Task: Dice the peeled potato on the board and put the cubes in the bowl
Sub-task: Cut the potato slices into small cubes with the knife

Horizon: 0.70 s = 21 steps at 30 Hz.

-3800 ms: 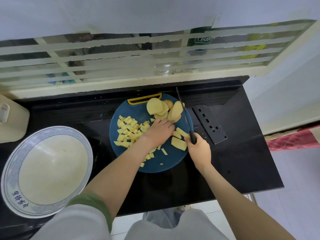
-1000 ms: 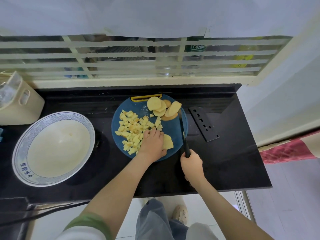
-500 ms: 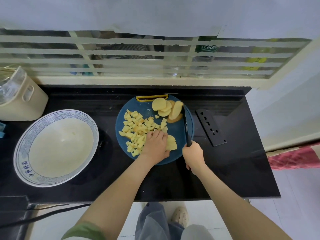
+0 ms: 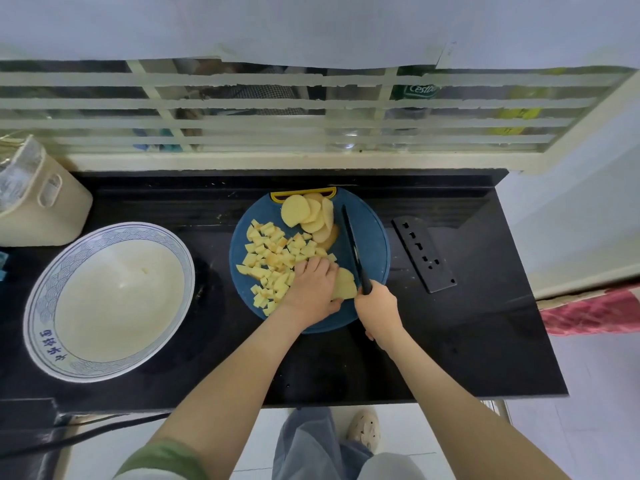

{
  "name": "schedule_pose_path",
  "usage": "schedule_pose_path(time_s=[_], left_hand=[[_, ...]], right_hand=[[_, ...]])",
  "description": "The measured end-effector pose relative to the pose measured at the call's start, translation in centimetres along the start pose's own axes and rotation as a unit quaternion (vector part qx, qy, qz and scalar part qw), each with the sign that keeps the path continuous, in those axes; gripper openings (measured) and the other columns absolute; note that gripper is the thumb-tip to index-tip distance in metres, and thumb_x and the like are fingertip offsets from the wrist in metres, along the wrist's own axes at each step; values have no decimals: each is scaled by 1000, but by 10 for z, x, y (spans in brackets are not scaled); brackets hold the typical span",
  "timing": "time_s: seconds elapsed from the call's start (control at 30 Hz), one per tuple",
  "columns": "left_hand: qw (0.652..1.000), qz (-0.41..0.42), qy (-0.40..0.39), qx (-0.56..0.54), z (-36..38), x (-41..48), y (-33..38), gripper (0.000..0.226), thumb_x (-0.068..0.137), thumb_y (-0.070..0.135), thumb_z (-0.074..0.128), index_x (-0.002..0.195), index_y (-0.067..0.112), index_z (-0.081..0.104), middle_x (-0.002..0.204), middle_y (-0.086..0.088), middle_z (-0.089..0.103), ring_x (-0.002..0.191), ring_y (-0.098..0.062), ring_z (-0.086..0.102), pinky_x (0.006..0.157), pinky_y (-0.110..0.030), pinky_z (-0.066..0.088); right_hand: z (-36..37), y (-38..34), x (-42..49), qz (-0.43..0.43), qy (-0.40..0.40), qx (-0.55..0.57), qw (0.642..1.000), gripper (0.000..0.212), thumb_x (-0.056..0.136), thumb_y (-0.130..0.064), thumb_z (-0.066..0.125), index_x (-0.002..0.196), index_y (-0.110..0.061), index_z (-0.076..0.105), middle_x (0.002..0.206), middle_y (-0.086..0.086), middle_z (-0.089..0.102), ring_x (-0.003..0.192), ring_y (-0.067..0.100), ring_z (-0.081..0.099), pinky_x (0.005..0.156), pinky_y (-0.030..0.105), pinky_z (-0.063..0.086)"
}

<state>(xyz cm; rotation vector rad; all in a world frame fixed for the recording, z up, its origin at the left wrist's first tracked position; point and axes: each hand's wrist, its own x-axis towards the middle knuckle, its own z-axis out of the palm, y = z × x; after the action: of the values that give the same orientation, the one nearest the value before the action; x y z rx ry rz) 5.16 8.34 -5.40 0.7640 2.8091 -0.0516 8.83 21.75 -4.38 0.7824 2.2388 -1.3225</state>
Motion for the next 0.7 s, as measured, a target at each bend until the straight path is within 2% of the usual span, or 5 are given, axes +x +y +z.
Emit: schedule_pose_path(time_s=[0.13,0.27,0.47,0.7], left_hand=[[1000,5,4,-6,-2,5,10,69,90,50,47,143,8,30,135,-6,40,125,-25,33,102,-35,22],[1000,-16,7,-20,-6,14,19,68,91,47,49,142,7,31,133,-8,41,123,-26,35,101,-35,25],[999,-16,3,-29,-6,23,16,67,92,46,49,142,7,31,131,-9,41,121,-26,36,99,-35,28],[999,0,12,-45,-5,31,14,64,93,43,50,142,7,33,132,-9,42,122,-26,36,100,-35,28]], right_hand=[[-13,12,-15,44,35,57,997,18,96,-13,43,80,-14,51,73,5,52,59,16,46,50,27,38],[-18,22,-28,76,31,94,992,16,97,-15,43,84,-13,53,70,5,50,56,16,43,49,29,39],[-10,21,-34,66,20,73,995,19,99,-19,40,85,-16,53,73,6,52,54,17,43,48,30,41],[-6,18,-36,55,19,51,997,21,99,-17,40,83,-18,53,77,6,57,62,19,52,56,33,48]])
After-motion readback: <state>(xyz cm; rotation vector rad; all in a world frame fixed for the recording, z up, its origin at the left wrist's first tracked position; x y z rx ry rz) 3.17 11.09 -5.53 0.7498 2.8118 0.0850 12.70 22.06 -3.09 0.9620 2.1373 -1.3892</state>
